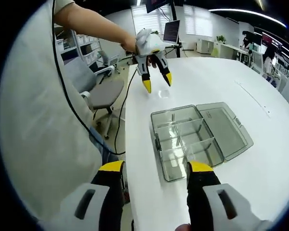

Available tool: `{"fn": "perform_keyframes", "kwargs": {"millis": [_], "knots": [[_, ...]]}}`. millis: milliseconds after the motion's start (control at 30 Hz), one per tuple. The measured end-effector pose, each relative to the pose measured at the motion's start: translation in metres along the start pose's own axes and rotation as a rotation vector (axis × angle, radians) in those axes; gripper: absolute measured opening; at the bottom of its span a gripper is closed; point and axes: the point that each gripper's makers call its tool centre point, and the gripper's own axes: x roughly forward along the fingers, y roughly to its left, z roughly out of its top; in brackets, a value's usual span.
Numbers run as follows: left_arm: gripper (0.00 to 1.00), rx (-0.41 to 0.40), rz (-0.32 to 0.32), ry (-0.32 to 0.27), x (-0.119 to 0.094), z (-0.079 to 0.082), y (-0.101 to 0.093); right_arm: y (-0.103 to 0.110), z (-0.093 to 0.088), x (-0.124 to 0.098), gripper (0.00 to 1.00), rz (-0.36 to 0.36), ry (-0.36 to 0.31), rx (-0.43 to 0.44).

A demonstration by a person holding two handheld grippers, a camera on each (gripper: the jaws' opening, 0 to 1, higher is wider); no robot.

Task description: Insert the divider into the dual guide fixture by aligning both edges with the guide slots and pushing it downward to the bottom, including one-sided entry, uneven engagement, binding, and posture correction.

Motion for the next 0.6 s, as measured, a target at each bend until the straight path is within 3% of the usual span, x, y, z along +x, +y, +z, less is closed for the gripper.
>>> {"fn": "perform_keyframes", "kwargs": {"millis": [600], "knots": [[0.38, 0.112, -0.036, 0.087, 0.0077, -0.0090, 0.0034, 0.0032, -0.0042, -0.0044, 0.47, -0.007, 0.001, 0.007]]}}
